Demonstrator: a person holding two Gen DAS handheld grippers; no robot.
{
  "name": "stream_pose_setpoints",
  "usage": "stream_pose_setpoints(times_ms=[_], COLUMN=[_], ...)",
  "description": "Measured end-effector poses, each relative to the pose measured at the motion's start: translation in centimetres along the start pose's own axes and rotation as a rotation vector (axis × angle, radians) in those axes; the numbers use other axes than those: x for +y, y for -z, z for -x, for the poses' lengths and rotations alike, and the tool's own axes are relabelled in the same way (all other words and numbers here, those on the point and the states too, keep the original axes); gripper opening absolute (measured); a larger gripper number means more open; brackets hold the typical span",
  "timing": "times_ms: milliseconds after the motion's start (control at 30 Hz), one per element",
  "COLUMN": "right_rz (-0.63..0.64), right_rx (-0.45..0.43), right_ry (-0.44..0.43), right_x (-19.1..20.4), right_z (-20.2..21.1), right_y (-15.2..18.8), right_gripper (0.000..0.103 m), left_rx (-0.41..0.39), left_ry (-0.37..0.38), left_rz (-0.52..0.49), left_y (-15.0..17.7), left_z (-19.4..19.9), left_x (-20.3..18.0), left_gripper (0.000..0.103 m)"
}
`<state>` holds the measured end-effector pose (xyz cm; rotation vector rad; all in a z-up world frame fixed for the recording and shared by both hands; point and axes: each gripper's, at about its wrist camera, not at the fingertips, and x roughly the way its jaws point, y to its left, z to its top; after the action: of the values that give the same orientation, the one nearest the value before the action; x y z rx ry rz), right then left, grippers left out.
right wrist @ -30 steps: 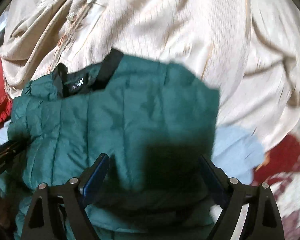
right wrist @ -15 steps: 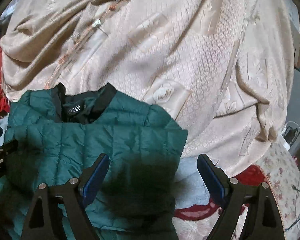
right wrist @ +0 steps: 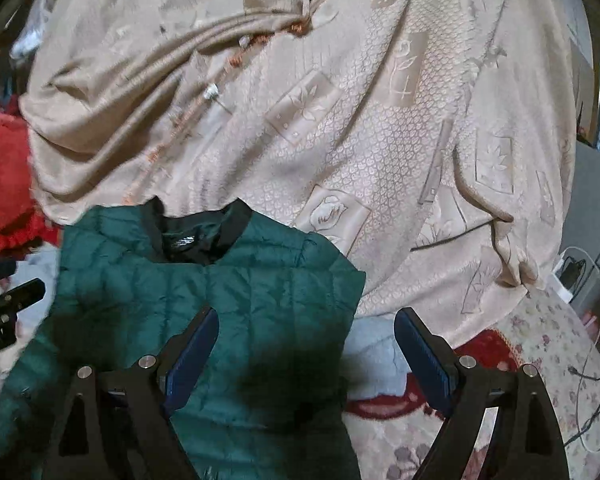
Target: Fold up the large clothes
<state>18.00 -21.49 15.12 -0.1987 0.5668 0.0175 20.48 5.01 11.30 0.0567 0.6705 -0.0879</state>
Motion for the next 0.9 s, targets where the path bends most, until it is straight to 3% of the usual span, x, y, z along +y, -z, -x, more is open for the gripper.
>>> stream_pose_setpoints(times_ms=[33,100,200,300,400,567,633,700,767,900], right_rz=[-0.006,-0.002,0.007,-0.008,-0.074,-0.129,-0.189,-0.18,-0.163,-0.17], right_rx=[0.035,0.075,0.184,0.272,0.333,0.427,0.422,0.372,0.338,0.332], right_ry=[-0.077,-0.15,-0.308,-0.377,-0.404,-0.431,-0.523,-0.629,-0.71,-0.789], right_x=[-0.9,-2.3,-4.7,-6.8,-8.7,-9.6,-10.0,-9.7,-9.3,-9.3], right_z=[0.8,2.3,3.6,4.4,4.1,2.1,1.8,2.4,2.7,1.6], right_y=[0.8,2.5,6.1,11.1,16.5,23.0,24.4,24.5,24.4,25.1], right_gripper=[0.088,0.088,0.088,0.088,0.088,0.088,0.088,0.081,0.081,0.081], left_rx=[0.003,0.023,0.076,0.097,0.118,0.186,0.222,0.265,0.281,0.264], left_ry=[0.009,0.038,-0.005,-0.042,-0.032,-0.05,-0.03,0.021,0.095,0.282], left_rz=[-0.027,-0.077,-0.135,-0.207,-0.178,-0.148,-0.122,-0.082,-0.028,0.068], left_y=[0.2,1.1,3.8,8.4,13.0,18.7,20.0,21.1,21.9,22.6], left_z=[1.4,3.6,6.4,8.9,9.9,8.2,7.1,6.1,5.7,6.4], left_x=[0.4,1.5,3.5,5.2,6.6,6.7,6.7,6.9,7.4,8.2], left_gripper=[0.065,0.072,0.074,0.074,0.074,0.074,0.074,0.074,0.074,0.074])
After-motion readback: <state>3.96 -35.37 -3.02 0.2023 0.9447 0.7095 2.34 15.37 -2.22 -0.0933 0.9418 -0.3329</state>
